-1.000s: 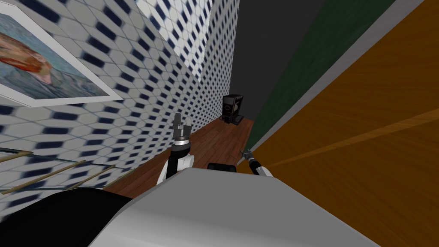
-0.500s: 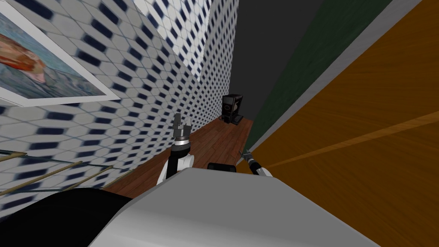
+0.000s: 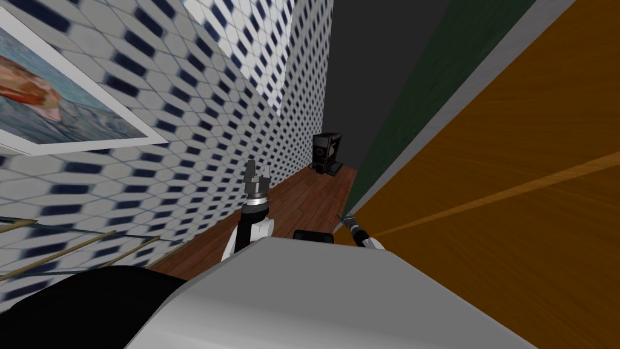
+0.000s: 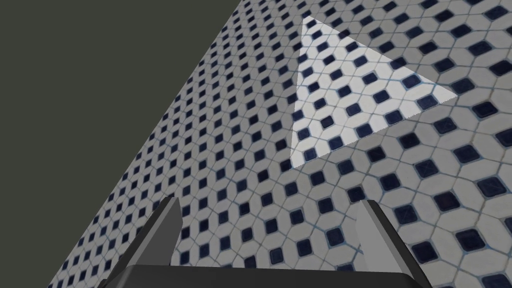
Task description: Push the door open
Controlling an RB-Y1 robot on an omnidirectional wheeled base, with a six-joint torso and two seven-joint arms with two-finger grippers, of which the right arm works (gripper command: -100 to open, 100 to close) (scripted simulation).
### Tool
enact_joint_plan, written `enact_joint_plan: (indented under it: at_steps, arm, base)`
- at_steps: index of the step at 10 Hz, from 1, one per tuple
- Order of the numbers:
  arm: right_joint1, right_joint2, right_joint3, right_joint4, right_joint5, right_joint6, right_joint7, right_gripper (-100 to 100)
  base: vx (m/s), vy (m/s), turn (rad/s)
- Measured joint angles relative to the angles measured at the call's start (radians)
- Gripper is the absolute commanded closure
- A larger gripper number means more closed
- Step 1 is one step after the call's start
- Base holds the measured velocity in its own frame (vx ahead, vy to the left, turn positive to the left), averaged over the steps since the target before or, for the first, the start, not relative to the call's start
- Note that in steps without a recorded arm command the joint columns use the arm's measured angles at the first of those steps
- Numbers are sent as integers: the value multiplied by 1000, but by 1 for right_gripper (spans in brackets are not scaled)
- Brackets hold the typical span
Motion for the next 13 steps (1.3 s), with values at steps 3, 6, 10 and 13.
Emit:
enact_joint_plan:
  at_steps: [3, 6, 10, 13]
  arm:
    - [4, -2, 2, 6, -2, -14, -2, -100]
    - [5, -3, 5, 2, -1, -11, -6, -100]
    - [2, -10, 17, 8, -8, -26, -13, -100]
    - [-6, -24, 40, 20, -27, -75, -32, -100]
  base:
    - [2, -1, 17]
    - [0, 0, 0]
    - [-3, -11, -18]
    - [-4, -13, -29]
